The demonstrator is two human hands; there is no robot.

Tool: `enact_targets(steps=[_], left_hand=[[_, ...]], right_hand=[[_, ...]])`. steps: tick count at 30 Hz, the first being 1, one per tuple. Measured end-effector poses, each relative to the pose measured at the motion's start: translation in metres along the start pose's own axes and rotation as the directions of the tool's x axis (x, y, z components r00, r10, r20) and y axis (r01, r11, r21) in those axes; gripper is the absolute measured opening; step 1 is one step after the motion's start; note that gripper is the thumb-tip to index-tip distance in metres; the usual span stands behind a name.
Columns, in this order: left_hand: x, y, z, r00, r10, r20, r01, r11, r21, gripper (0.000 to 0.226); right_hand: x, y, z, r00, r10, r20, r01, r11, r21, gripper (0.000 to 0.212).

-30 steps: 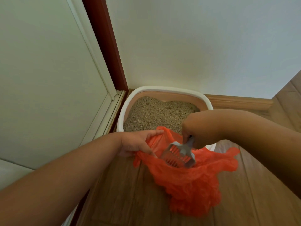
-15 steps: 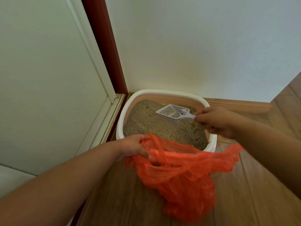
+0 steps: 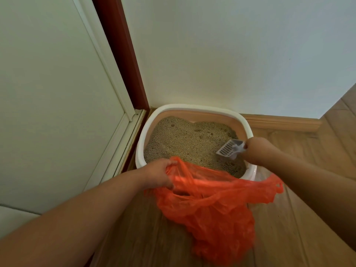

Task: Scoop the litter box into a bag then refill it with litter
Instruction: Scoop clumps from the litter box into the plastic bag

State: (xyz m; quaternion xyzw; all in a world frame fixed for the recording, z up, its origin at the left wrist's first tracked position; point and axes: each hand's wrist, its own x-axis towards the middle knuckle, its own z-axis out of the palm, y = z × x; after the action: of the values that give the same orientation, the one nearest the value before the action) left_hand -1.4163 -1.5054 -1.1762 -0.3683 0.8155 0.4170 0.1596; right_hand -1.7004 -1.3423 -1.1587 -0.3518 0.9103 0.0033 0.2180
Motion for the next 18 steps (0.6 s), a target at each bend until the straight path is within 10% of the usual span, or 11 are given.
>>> enact_targets(steps=[18], left_hand=[[0.012,-0.013,0.006,0.999,0.031,-0.010,-0.031,0.999,0.041,0.098]], right_hand=[[0.003,-0.021,-0.004,0.983,0.099,0.153,-0.078,0.988,-0.133,0.077]])
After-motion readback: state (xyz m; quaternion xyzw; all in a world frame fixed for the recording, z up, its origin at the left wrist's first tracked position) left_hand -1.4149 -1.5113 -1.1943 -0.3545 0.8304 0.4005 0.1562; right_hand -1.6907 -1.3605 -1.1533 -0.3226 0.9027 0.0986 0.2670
